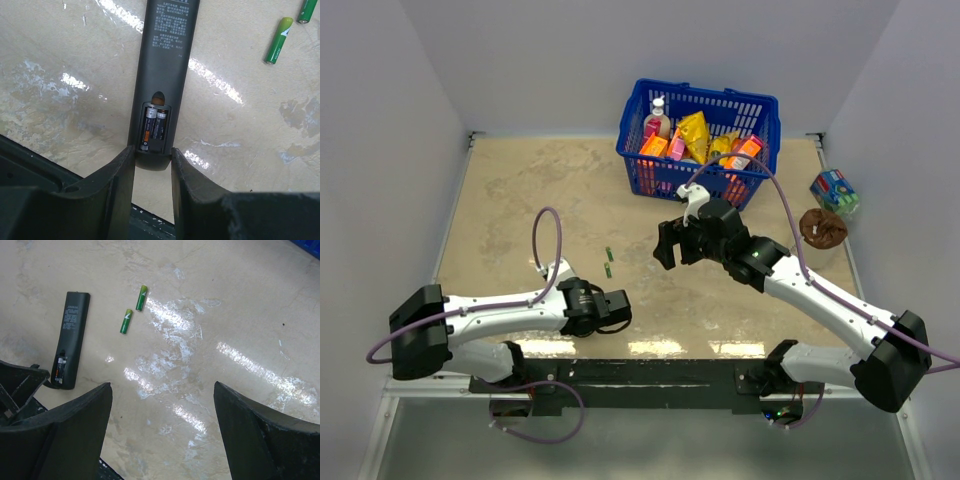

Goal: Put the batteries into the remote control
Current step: Load the battery cover into the remote control.

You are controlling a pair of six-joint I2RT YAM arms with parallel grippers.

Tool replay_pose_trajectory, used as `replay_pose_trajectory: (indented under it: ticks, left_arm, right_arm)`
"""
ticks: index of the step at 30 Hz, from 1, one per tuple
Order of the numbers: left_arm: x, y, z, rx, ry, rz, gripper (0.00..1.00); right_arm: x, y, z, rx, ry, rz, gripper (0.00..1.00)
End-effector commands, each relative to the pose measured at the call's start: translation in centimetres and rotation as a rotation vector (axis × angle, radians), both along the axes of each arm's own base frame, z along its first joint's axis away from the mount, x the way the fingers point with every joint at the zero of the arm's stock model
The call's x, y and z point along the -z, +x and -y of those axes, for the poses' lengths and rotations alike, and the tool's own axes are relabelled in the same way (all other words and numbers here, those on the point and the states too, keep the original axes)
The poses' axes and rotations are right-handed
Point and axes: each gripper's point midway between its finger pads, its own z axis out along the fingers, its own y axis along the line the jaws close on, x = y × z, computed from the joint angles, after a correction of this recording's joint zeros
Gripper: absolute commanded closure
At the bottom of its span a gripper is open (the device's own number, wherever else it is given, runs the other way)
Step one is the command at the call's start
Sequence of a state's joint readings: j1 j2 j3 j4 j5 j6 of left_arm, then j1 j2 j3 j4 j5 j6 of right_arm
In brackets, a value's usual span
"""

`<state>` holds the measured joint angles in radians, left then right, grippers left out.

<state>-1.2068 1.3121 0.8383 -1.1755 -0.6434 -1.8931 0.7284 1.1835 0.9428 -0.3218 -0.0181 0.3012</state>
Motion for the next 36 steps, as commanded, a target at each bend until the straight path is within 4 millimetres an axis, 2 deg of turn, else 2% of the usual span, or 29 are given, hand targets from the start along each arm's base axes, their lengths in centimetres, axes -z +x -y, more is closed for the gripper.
replay_pose_trajectory:
  ticks: [1,36]
  left_arm:
    - [0.01,0.39,-0.45,-0.017,0.016,0.038,1.00]
    - [0.13,0.83,-0.48,-0.007,0.020,0.067,1.00]
  right_arm:
    - [-1.75,0.23,-0.63,-0.021,0.036,0.052,0.15]
    - [-1.84,0.18,-0.57,-0.021,0.035,0.053,0.15]
